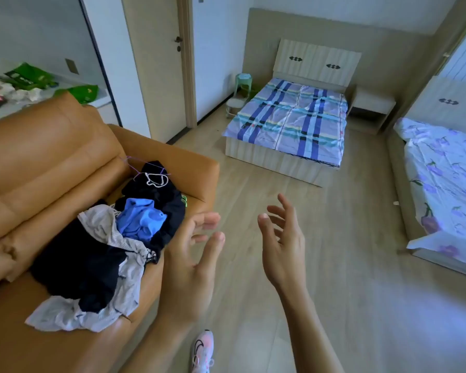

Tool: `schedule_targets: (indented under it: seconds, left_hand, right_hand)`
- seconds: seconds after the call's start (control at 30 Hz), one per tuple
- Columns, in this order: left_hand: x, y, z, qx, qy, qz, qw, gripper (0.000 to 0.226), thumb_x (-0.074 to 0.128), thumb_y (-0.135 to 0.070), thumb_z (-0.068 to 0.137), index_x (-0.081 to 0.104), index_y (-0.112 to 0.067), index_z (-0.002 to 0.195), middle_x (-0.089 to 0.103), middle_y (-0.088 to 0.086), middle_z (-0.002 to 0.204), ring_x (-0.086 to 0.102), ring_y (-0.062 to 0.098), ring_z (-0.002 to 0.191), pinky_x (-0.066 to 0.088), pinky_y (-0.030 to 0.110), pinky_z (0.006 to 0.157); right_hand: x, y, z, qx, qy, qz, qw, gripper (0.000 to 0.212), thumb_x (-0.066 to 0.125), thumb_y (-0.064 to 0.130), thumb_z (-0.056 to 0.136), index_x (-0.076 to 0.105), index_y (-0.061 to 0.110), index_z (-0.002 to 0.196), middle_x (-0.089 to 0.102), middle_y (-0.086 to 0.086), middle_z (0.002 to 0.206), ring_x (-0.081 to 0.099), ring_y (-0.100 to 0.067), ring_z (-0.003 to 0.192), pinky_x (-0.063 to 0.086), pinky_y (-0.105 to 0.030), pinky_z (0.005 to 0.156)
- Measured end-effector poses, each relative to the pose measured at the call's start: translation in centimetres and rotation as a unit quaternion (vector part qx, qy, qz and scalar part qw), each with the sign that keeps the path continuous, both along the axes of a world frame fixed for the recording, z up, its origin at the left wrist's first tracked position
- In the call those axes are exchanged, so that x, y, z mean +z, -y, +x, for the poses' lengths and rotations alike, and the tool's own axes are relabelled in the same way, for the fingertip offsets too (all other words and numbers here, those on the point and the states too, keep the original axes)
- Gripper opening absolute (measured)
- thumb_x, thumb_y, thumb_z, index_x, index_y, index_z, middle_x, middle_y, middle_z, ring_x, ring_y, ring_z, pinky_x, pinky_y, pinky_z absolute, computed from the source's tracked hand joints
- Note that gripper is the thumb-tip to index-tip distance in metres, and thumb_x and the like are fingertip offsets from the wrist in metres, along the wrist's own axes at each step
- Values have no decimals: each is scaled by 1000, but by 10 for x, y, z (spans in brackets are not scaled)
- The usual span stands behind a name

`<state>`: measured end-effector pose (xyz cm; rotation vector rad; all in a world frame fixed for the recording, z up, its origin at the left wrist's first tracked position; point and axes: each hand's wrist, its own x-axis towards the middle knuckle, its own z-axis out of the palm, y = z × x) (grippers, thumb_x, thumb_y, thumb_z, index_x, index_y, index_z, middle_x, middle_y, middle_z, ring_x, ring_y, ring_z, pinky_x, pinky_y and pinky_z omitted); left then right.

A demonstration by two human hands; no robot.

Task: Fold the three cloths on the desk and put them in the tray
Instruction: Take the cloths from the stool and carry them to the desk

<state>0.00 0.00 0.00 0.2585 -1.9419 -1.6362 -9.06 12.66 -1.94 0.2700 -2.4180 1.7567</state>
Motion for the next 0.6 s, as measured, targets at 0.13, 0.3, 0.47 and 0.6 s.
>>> schedule_targets:
  seconds: [0.13,0.3,0.47,0.6]
  left_hand:
    - [-6,24,-63,-19,7,35,999,22,56,-41,88,65,-32,107,70,-9,112,63,17,114,50,39,97]
    - [-11,55,-141,-69,22,46,996,23,56,-41,88,65,-30,106,70,-8,110,64,18,112,50,43,98]
    - [-8,74,-201,-96,49,44,993,21,57,-36,89,67,-26,104,70,-8,106,65,15,109,52,38,98]
    - [-13,76,-256,-117,59,47,990,20,57,-33,90,68,-24,105,71,-6,107,65,17,109,51,42,99]
  right_hand:
    - [-3,20,-50,5,16,21,1000,54,57,38,97,41,31,148,62,10,125,62,-4,111,52,-28,93]
    - [-7,39,-119,-26,19,32,999,50,57,38,97,45,31,145,64,13,121,62,1,107,51,-27,92]
    - [-14,54,-168,-25,40,42,998,42,58,40,96,52,31,137,65,14,117,63,2,103,52,-26,90]
    - [-22,61,-220,-35,59,29,997,39,59,38,95,55,32,133,66,13,114,63,2,102,52,-26,89]
